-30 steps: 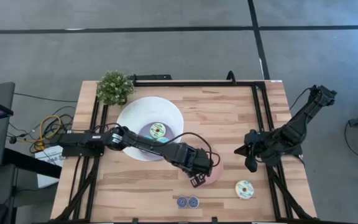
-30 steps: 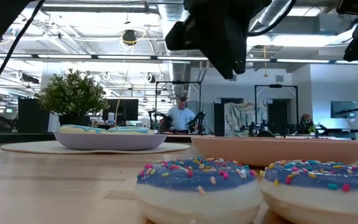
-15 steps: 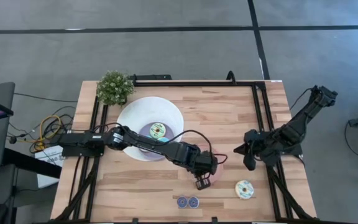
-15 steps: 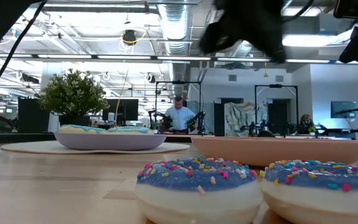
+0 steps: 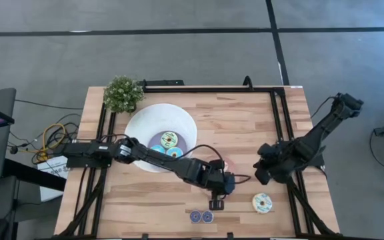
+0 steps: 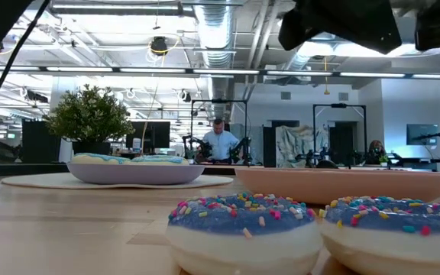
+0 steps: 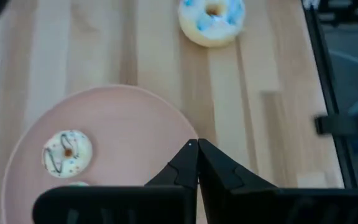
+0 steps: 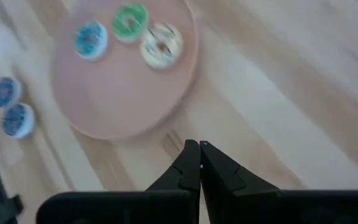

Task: Pick & Place donuts
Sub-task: Put the big white donut on the purple plate

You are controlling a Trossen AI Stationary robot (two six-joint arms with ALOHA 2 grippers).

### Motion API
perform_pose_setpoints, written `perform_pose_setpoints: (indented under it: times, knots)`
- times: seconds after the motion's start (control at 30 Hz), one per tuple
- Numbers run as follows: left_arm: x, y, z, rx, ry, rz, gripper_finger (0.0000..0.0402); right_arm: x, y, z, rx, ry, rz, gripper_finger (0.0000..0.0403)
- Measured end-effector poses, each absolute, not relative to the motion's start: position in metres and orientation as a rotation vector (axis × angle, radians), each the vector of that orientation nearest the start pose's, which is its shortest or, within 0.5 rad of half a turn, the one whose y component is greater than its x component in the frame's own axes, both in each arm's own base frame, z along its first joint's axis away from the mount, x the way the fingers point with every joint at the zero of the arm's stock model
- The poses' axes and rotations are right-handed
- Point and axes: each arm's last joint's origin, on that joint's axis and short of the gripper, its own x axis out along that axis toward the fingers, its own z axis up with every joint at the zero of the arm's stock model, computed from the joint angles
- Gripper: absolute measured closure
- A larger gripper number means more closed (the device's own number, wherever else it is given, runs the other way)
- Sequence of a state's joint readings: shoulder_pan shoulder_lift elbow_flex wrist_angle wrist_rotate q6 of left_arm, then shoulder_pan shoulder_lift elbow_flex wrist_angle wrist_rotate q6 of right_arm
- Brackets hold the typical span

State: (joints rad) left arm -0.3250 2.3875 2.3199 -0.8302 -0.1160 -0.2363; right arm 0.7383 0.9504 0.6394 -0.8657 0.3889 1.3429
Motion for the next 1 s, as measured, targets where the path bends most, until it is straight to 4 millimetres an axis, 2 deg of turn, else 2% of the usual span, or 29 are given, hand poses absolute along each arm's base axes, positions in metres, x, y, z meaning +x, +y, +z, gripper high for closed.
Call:
perform_pose_setpoints:
  times: [0.23, 0.5, 0.63, 0.77, 1.0]
  knots:
    - [0.488, -0.164, 0.248, 0.013, 0.984, -0.209, 0.0401, 0.138, 0.115, 0.224, 0.551, 1.128, -0.505, 0.0403]
    - [0.472, -0.163, 0.249, 0.071, 1.125, -0.317, 0.0401, 0.161, 0.136, 0.235, 0.609, 1.118, -0.561, 0.0403]
    - [0.459, -0.162, 0.241, 0.057, 1.174, -0.383, 0.0402, 0.165, 0.145, 0.236, 0.657, 1.111, -0.596, 0.0403]
    - [0.433, -0.155, 0.235, 0.004, 1.126, -0.399, 0.0401, 0.164, 0.154, 0.233, 0.729, 1.141, -0.637, 0.0403]
    - [0.358, -0.138, 0.228, -0.114, 0.931, -0.283, 0.0401, 0.157, 0.163, 0.229, 0.886, 1.227, -0.730, 0.0403]
